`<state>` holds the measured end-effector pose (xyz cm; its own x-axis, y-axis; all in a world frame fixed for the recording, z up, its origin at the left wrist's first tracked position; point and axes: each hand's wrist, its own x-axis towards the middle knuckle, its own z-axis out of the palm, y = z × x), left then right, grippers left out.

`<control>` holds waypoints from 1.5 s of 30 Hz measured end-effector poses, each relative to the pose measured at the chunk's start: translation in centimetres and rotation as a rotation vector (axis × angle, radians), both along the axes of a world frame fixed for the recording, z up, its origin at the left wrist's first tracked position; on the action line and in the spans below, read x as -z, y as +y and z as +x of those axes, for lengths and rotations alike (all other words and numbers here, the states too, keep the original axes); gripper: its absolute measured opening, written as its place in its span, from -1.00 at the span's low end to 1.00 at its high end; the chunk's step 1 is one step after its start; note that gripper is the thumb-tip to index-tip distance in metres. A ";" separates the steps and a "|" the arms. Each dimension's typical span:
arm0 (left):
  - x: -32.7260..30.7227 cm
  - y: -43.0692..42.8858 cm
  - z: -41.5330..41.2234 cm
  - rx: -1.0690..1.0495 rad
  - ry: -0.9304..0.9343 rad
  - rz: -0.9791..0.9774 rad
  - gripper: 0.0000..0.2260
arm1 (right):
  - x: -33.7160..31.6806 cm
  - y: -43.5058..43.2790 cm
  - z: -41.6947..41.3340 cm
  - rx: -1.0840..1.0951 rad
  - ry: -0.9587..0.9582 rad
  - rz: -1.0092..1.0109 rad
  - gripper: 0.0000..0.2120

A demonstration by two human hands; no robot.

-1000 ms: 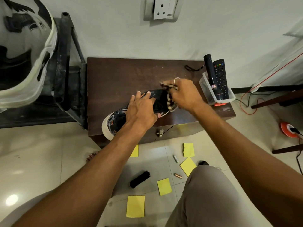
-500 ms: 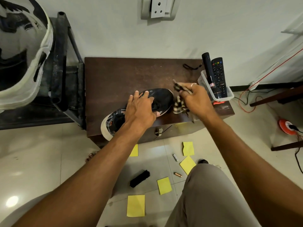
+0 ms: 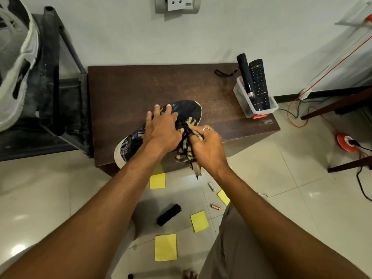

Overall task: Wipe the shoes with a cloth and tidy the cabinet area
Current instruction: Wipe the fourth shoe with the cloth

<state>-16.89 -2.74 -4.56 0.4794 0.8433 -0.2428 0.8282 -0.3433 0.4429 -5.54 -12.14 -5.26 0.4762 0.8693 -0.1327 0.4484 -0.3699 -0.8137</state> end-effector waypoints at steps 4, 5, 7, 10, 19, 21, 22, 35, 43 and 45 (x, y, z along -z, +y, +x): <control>-0.2 0.0 -0.3 0.003 -0.026 -0.032 -0.48 | -1.4 0.0 1.8 0.020 0.066 -0.028 -0.77; -0.2 0.0 -0.4 0.002 -0.033 -0.037 -0.48 | -1.5 0.3 2.1 0.079 -0.026 0.044 -0.78; -0.3 0.0 -0.4 0.002 -0.038 -0.039 -0.49 | -1.0 1.6 2.1 0.156 -0.127 0.149 -0.78; -0.3 0.0 -0.3 -0.002 -0.032 -0.044 -0.49 | 0.2 3.0 0.5 0.029 -0.290 0.018 -0.75; 0.3 0.1 -0.2 0.016 -0.002 0.024 -0.49 | -5.1 5.7 4.3 -0.336 -0.377 -0.292 -0.80; 0.4 0.1 -0.2 0.024 -0.001 0.029 -0.50 | -4.6 5.8 4.0 -0.280 -0.566 -0.138 -0.80; 0.4 0.1 -0.1 0.025 0.000 0.034 -0.50 | -3.8 5.6 3.4 -0.293 -0.672 -0.110 -0.75; 0.6 0.3 -0.2 0.041 0.000 0.051 -0.51 | -6.3 7.9 4.5 -0.330 -0.377 -0.329 -0.83; 0.3 0.1 -0.3 0.058 -0.006 0.046 -0.53 | -4.4 6.2 2.1 -0.381 -0.490 -0.392 -0.71; 0.1 0.2 -0.5 0.072 0.001 0.040 -0.52 | -6.6 6.8 3.6 -0.463 -0.353 -0.487 -0.72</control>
<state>-17.35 -2.56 -4.68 0.5386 0.8160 -0.2099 0.8014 -0.4193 0.4265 -1.90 -5.31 1.33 0.1624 0.8728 -0.4603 0.8485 -0.3616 -0.3863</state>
